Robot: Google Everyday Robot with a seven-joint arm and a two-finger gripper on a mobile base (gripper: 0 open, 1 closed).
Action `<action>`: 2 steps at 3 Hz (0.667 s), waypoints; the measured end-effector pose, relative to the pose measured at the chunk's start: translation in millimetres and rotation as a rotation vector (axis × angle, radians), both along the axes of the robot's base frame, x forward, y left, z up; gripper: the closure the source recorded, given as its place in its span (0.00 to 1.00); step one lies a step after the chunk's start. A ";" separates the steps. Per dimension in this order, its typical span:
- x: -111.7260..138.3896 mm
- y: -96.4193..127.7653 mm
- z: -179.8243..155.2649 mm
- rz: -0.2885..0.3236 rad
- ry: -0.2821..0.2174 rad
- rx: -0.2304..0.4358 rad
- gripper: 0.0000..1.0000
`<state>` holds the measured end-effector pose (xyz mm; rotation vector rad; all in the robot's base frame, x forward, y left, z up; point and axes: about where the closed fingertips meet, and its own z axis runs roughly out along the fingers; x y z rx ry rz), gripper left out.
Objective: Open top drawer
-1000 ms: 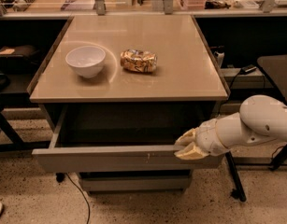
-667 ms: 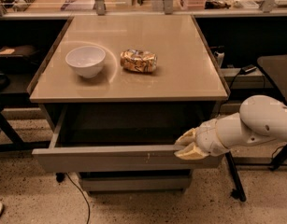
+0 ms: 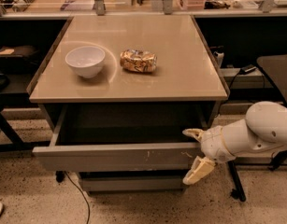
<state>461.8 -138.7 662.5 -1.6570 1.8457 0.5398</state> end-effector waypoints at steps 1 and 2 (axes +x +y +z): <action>-41.9 -24.7 -8.0 -0.014 0.053 0.008 0.38; -40.7 -23.9 -2.9 -0.014 0.053 0.008 0.61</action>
Offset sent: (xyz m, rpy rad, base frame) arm -0.1858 -0.1007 -0.0235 0.0427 0.2064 -0.0413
